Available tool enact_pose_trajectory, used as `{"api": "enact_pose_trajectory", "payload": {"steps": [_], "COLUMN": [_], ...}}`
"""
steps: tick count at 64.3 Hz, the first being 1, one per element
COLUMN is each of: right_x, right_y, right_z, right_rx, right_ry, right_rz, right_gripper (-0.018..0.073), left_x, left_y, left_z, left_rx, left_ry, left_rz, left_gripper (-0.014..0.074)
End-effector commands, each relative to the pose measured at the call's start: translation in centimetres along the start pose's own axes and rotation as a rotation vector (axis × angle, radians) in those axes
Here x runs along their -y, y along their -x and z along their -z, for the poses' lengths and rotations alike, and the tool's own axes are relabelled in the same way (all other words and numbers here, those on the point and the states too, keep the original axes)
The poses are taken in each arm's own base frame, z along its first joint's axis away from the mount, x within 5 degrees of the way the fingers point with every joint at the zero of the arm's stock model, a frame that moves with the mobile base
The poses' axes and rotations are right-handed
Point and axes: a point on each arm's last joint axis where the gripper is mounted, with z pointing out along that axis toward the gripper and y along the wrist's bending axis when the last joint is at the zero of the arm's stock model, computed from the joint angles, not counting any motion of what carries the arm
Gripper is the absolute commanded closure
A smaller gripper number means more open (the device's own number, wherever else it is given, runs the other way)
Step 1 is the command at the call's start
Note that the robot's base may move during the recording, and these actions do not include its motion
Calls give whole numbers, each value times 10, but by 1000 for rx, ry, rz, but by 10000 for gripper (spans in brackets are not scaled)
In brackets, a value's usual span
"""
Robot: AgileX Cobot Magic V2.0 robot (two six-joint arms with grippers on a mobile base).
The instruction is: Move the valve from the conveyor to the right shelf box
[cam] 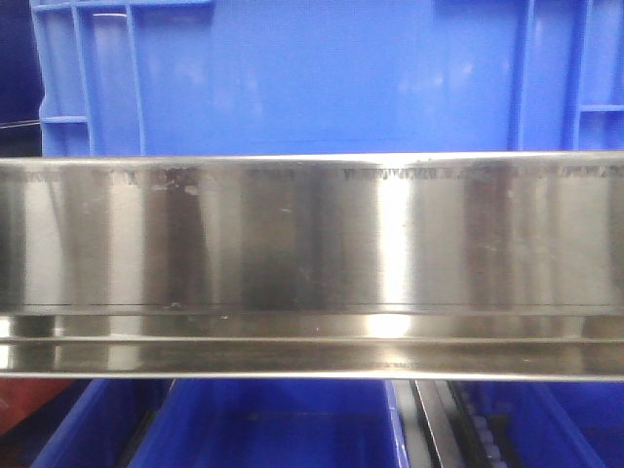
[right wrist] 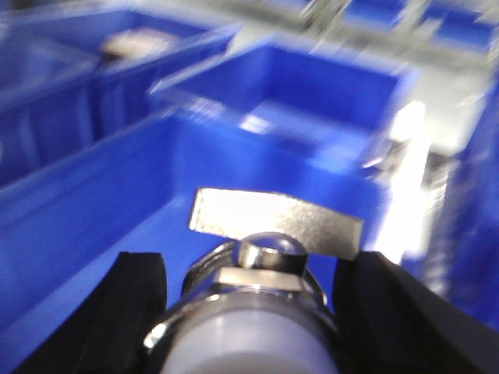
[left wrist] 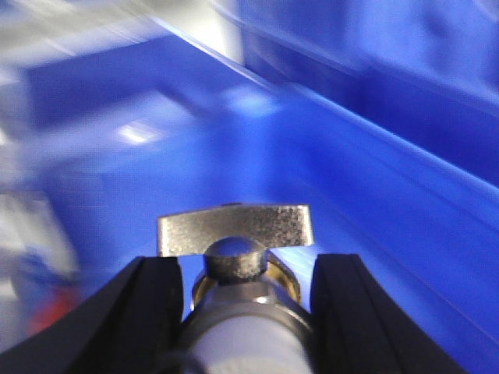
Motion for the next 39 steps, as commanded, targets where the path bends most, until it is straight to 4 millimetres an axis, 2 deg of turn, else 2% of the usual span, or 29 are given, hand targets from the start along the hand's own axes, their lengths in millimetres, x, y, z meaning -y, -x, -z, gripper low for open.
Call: {"api": "enact_pose_trajectory", "payload": {"steps": [1, 11, 13, 18, 31, 36, 39], "right_x": [0, 4, 6, 7, 7, 7, 7], "right_y": [6, -13, -22, -35, -55, -59, -61], "right_z": [-18, -65, -81, -103, -132, -138, -139], "right_rx": [-17, -161, -219, -299, -408, -431, -442], "right_ry": [12, 32, 41, 54, 74, 79, 81], "right_rz": [15, 1, -5, -12, -22, -23, -24], "right_gripper": [712, 712, 712, 712, 708, 666, 620], "left_x": [8, 12, 12, 13, 14, 15, 15], "left_y": [1, -15, -24, -35, -52, -56, -58], "left_z": [-22, -64, -80, -98, -123, -126, -128], "left_rx": [-22, -144, -202, -268, -365, -393, -405], "left_ry": [-30, -48, -52, -57, -65, -67, -68], "left_rz": [-10, -8, -7, -7, -7, -7, -7], "left_gripper": [708, 708, 708, 708, 701, 645, 577]}}
